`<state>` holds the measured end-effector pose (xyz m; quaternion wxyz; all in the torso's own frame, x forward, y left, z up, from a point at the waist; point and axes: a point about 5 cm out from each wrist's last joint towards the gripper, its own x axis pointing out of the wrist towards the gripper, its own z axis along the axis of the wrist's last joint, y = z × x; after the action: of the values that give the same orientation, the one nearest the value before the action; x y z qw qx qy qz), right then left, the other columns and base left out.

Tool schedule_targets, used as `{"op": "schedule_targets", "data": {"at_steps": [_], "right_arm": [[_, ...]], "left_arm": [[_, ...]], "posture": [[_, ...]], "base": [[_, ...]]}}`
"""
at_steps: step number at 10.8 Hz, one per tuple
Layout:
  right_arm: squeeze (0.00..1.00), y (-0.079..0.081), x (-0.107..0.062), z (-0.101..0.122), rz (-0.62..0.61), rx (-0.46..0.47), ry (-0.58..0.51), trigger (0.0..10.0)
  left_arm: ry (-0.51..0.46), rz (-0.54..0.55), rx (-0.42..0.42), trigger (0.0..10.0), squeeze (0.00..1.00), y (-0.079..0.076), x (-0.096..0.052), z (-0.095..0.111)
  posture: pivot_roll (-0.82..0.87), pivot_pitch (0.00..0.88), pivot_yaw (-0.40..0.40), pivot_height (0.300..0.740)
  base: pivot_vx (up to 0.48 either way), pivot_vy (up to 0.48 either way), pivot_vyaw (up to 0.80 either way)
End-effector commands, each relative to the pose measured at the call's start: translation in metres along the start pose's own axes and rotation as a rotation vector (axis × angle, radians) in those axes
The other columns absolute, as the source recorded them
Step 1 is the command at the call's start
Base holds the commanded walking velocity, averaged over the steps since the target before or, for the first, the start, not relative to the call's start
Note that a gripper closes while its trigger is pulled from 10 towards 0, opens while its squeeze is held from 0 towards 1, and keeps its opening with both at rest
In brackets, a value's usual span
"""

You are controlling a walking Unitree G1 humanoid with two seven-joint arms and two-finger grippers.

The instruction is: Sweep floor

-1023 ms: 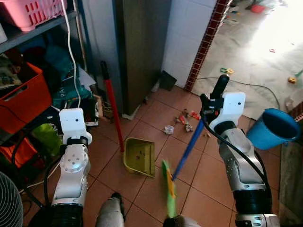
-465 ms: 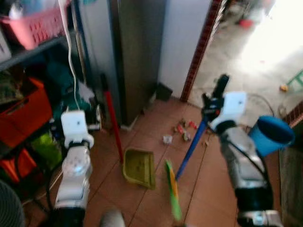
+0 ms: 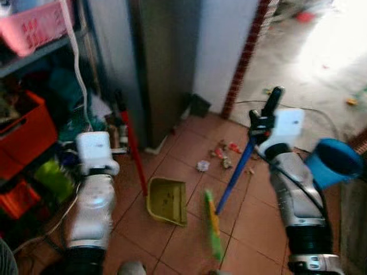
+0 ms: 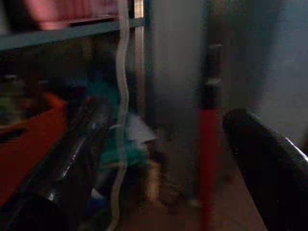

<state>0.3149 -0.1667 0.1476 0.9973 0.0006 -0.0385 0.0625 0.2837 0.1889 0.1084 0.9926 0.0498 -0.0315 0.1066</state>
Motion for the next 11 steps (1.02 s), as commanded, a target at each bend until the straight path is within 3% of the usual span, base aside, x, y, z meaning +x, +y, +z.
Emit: {"op": "schedule_targets", "data": {"at_steps": [1, 8, 11], "right_arm": [[0.00, -0.0046, 0.0010, 0.0097, -0.006, 0.008, -0.047, 10.0], [0.00, -0.0062, 0.0008, 0.0095, -0.003, 0.001, -0.042, 10.0], [0.00, -0.0072, 0.0008, 0.0093, -0.003, 0.001, -0.041, 10.0]], "left_arm": [[0.008, -0.012, 0.003, 10.0, 0.00, -0.0052, -0.0011, -0.0012], [0.018, -0.010, -0.005, 10.0, 0.00, -0.0069, -0.0028, -0.0033], [0.021, 0.005, -0.033, 10.0, 0.00, -0.0087, -0.0025, -0.0035]], "posture": [[0.03, 0.041, -0.068, 0.740], [0.02, 0.043, -0.069, 0.740], [0.03, 0.042, -0.072, 0.740]], "base": [[0.326, 0.000, 0.00], [0.312, 0.000, 0.00], [0.080, 0.000, 0.00]]}}
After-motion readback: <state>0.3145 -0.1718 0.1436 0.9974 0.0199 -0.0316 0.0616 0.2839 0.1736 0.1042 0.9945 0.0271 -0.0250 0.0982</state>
